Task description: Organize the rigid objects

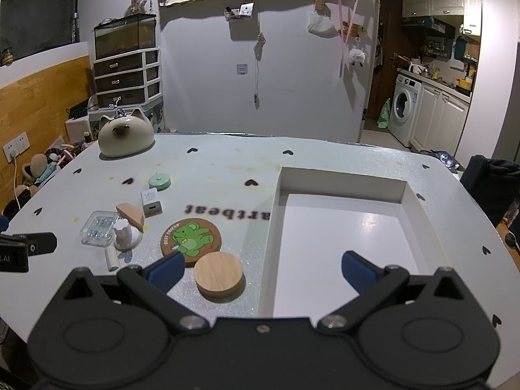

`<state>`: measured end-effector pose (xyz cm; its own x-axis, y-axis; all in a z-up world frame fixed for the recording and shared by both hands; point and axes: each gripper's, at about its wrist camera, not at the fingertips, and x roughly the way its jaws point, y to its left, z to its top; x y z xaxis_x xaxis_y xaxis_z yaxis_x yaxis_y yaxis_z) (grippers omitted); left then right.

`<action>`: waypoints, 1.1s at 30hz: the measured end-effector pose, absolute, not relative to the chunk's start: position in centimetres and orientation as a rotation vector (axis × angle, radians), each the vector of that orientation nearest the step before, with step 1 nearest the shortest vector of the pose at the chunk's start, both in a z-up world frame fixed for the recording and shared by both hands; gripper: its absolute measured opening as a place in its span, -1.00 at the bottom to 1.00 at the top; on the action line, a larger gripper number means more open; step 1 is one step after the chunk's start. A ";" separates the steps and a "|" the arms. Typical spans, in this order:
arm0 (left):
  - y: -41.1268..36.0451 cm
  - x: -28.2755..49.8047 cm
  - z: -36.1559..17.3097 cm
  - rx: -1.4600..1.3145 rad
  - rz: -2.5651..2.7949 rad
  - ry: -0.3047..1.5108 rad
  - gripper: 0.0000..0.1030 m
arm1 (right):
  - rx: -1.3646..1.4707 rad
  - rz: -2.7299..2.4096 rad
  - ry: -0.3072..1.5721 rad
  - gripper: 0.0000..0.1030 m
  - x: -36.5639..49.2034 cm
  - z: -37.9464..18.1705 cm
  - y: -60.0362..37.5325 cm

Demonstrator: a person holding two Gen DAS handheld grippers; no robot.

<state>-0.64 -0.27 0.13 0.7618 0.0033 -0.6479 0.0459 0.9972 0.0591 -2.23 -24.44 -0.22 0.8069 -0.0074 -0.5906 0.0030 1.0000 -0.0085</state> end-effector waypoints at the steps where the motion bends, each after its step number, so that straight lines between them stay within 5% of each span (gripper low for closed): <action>1: -0.3 -0.6 0.1 0.073 -0.023 0.705 1.00 | -0.007 -0.006 0.632 1.00 -2.2 -0.2 -24.4; 33: 0.1 -0.6 0.3 0.072 -0.023 0.707 1.00 | -0.010 -0.015 0.641 1.00 -1.8 -0.5 -24.4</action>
<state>-0.58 0.07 0.32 0.7604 0.0031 -0.6494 0.0456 0.9973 0.0582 -1.82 -24.39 -0.52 0.8014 -0.0167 -0.5979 0.0107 0.9998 -0.0136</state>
